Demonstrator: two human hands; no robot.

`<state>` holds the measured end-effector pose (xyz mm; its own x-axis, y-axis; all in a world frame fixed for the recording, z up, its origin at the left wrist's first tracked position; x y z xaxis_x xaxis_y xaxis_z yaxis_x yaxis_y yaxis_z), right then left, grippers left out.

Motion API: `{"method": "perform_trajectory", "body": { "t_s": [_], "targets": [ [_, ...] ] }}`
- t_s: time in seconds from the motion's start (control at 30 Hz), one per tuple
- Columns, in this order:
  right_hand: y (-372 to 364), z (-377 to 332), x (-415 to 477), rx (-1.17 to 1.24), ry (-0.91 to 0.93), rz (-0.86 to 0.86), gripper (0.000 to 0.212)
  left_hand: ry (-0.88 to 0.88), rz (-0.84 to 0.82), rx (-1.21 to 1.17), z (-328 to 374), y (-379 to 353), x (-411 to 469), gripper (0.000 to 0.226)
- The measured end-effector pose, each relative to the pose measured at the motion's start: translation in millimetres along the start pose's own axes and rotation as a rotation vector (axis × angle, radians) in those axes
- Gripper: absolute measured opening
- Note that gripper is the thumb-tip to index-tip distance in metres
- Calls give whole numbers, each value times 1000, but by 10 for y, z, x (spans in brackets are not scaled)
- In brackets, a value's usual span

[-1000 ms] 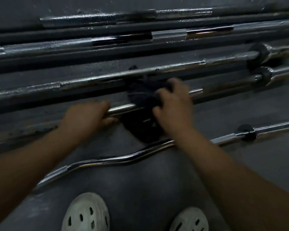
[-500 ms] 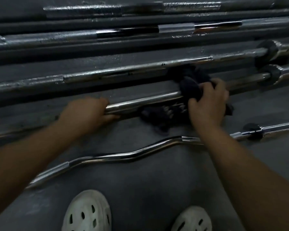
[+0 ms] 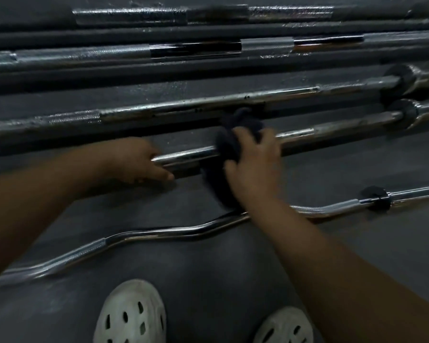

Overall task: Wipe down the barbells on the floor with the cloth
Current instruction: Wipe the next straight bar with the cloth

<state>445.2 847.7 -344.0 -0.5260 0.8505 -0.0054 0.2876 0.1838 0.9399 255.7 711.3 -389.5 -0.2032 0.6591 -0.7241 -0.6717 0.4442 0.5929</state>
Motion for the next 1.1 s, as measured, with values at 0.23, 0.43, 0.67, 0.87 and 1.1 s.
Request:
{"method": "perform_trajectory", "body": {
  "t_s": [0.23,0.43,0.67,0.87,1.1],
  "targets": [
    [341,747,309,-97,-122,96,49,-8,349,121,-75,-151,-254,69],
    [-88,-344,-89,33,150,-54,49,35,261,152,-83,0,-203,51],
    [233,645,70,-32,-303,212,53,36,-59,-141,-110,-90,-72,47],
    [-75,-288,-387,93,255,-192,54,-8,442,287,42,-91,-362,33],
    [212,424,162,-130,-214,121,37,1,-106,-154,-124,-88,-31,75]
  ]
}}
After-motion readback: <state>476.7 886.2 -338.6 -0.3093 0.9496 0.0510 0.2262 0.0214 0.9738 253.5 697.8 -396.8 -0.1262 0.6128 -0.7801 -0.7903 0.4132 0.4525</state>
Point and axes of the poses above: each hand's wrist, its own x-axis towards the middle knuckle, its own y-axis out of the back of the hand, z = x × y, the point moved 5 cm from there along x, towards the middle knuckle, and after that the axes turned 10 degrees about z, right-handed, at the moved point
